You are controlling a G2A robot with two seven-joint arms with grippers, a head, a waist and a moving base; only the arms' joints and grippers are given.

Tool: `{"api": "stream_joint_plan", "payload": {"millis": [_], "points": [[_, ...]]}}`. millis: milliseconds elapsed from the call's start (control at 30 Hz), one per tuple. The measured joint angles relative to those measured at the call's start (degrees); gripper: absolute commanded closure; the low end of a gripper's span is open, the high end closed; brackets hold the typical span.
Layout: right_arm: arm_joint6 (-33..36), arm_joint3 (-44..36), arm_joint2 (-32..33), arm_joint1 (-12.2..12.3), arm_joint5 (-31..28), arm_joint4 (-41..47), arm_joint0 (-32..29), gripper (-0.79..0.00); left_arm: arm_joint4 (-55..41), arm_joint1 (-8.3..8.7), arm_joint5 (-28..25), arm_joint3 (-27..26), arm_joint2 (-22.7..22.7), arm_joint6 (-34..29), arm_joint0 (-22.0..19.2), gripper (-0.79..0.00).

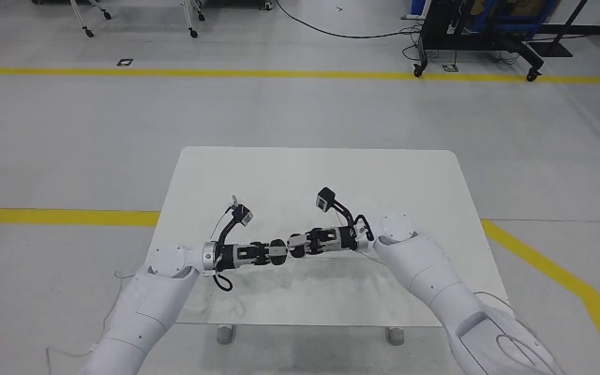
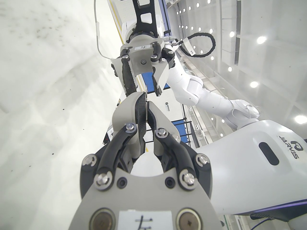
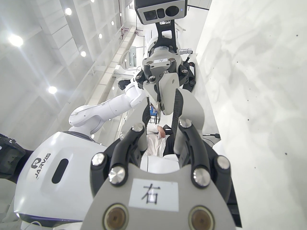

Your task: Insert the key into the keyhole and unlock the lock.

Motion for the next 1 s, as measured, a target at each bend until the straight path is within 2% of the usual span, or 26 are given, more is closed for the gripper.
{"api": "stream_joint_plan", "payload": {"millis": [133,167,1000], "points": [[-0.99,0.13,0.21,0.10,0.07,-0.77,-0.05,-0.102,-0.08,0.10,0.00,-0.04,0.20,0.00,-0.03,0.000],[-1.08,0.01,0.25,0.11,0.04,-0.84,-0.11,0.000,-0.11,0.13,0.00,-0.02,0.26,0.00,-0.05,0.000],[-0.43,-2.05,1.57,0.59,0.87,-0.79,-1.03,0.000,-1.83,0.38,-1.73,1.97,0.09,1.84,-0.89,0.000]]}}
